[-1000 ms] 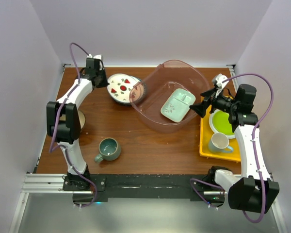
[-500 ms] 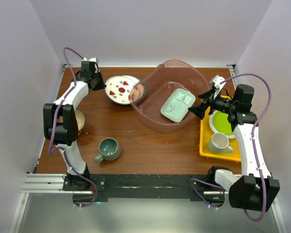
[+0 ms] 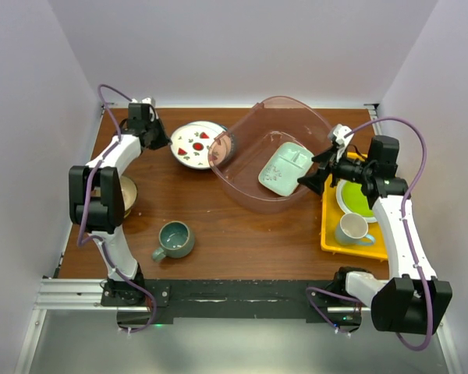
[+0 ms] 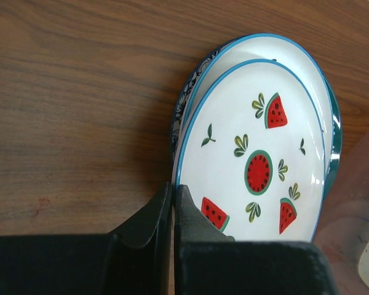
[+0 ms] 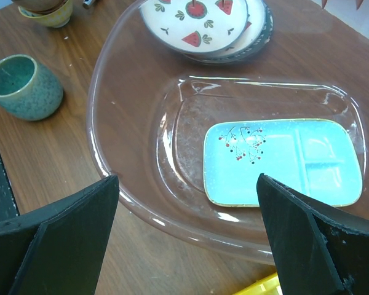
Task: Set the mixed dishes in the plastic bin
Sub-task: Pick up the plate at the center of the board.
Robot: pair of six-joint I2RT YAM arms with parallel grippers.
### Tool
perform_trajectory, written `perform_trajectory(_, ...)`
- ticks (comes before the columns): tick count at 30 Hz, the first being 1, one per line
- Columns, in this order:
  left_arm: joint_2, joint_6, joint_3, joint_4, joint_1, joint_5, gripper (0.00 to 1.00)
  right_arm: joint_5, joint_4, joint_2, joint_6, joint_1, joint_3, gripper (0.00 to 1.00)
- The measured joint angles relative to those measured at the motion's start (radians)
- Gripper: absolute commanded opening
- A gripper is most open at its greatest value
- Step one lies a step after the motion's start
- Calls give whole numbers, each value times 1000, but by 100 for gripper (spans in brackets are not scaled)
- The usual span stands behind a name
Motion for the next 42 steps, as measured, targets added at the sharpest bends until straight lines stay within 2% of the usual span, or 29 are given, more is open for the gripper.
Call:
perform_trajectory(24, -26, -81, -130, 151, 27, 63, 0, 7, -2, 13, -18, 11, 2, 98)
perform_trajectory(33, -26, -108, -154, 182, 32, 89, 13, 8, -5, 13, -20, 11, 4, 98)
perform_trajectory(42, -26, -129, -164, 200, 32, 133, 35, 8, -10, 13, -22, 11, 4, 98)
